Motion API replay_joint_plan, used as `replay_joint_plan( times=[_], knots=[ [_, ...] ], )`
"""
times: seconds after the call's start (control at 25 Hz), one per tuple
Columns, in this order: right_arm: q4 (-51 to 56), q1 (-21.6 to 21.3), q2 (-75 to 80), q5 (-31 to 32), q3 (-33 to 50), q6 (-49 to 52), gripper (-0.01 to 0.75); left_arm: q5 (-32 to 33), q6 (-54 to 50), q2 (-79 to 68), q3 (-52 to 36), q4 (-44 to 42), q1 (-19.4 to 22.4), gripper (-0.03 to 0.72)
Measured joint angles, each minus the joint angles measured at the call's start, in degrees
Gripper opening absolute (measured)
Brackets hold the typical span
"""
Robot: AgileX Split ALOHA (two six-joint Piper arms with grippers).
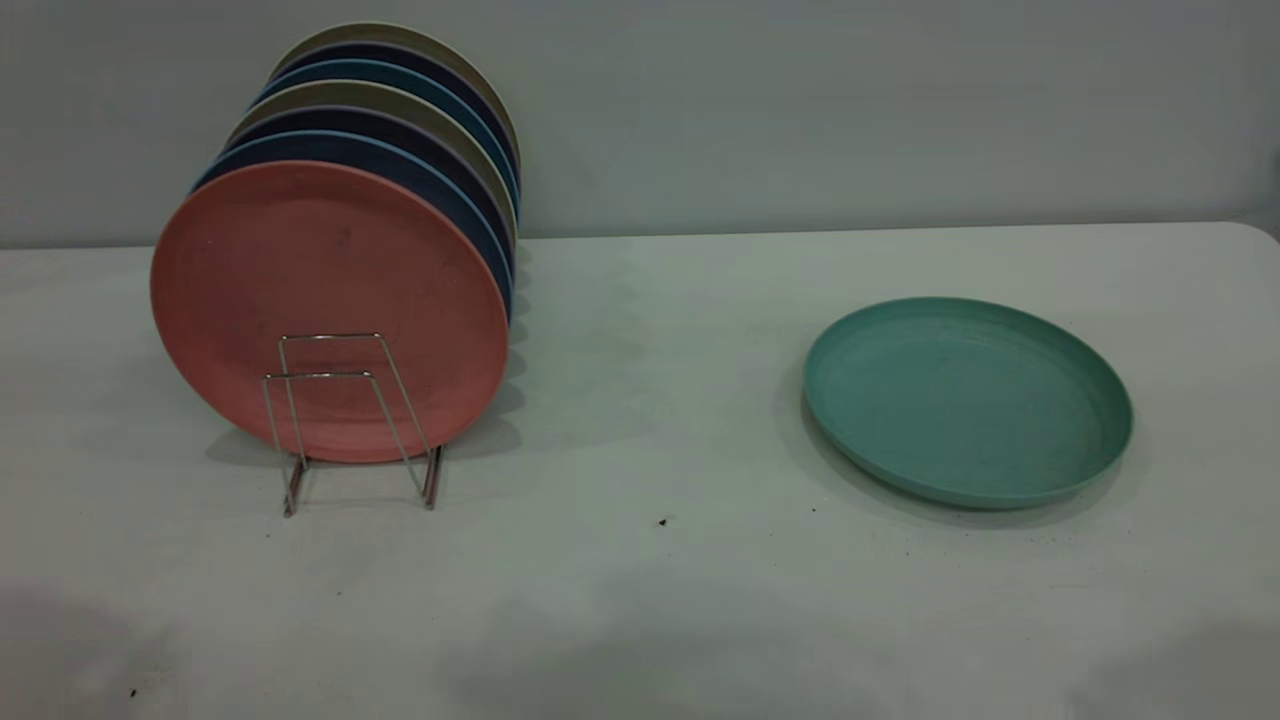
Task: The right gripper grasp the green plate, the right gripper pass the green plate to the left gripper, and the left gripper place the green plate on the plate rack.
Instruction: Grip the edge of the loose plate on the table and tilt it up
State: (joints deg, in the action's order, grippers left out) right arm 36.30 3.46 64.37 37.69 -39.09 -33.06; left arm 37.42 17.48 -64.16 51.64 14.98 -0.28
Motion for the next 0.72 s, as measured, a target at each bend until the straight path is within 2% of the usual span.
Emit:
replay_joint_plan(
  times=[0.2, 0.4, 0.56, 0.72],
  knots=[
    [17.25, 0.0, 14.15, -3.78, -0.12, -15.4, 0.583, -4.31, 10.46, -10.79, 1.91, 12.29, 0.0, 0.59],
    [25.79, 0.0, 26.39, -7.27, -2.13, -22.86, 0.583, -5.97, 21.8, -19.54, 2.91, 25.28, -1.53, 0.59],
    [26.87, -1.51, 34.8, -7.28, -6.27, -23.55, 0.583, -7.1, 28.08, -24.76, 3.05, 33.38, -6.0, 0.59],
    [27.73, -6.21, 42.34, -6.68, -11.13, -23.62, 0.583, -9.77, 31.69, -30.15, 3.29, 38.52, -11.75, 0.59]
  ],
)
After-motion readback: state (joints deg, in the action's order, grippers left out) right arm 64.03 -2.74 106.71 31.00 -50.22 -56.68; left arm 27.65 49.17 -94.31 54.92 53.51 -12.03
